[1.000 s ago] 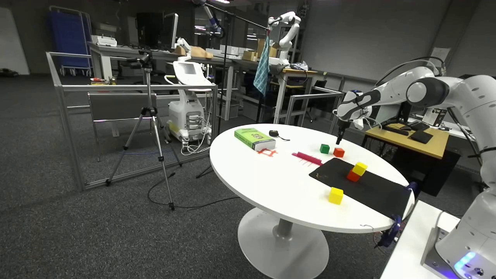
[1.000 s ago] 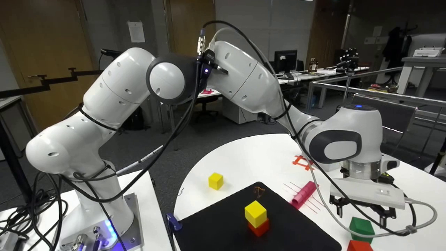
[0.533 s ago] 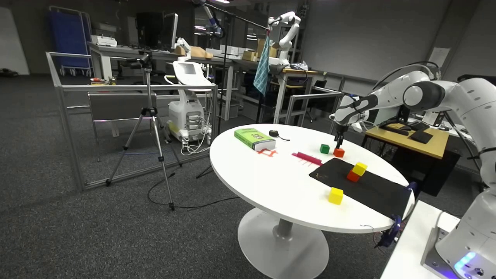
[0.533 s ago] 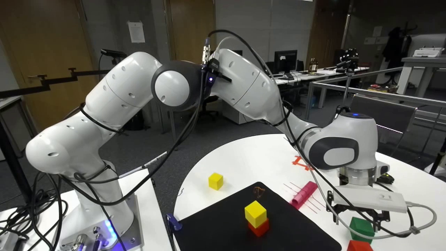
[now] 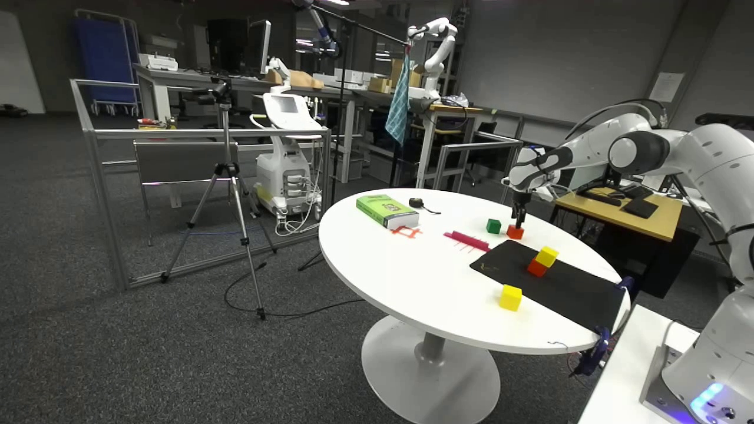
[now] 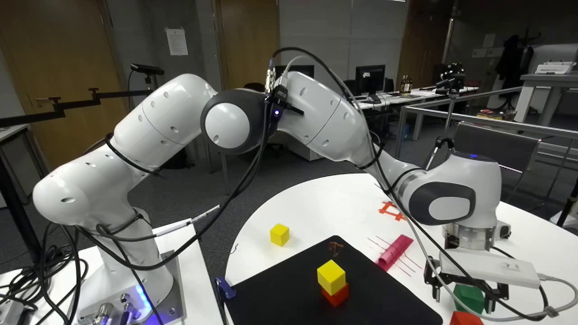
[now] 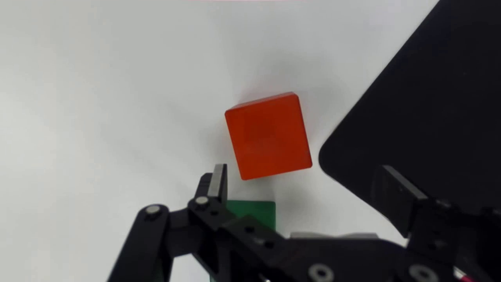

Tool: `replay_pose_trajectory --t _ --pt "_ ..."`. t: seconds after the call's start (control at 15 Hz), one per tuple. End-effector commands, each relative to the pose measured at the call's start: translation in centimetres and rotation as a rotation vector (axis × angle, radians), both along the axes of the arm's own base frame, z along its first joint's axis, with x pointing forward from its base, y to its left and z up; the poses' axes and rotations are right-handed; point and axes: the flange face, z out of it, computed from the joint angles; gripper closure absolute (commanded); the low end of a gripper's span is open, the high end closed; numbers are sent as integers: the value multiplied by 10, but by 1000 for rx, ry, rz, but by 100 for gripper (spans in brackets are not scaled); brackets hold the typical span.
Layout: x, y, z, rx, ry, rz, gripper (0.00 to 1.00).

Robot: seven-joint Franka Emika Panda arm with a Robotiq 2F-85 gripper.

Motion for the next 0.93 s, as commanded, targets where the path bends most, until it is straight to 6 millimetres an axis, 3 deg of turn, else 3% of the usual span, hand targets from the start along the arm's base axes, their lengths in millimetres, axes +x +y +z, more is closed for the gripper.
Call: replay_pose_trajectory --t 0.0,0.87 --pt "3 -17 5 -5 15 15 0" --pt "5 -29 -26 16 65 4 0"
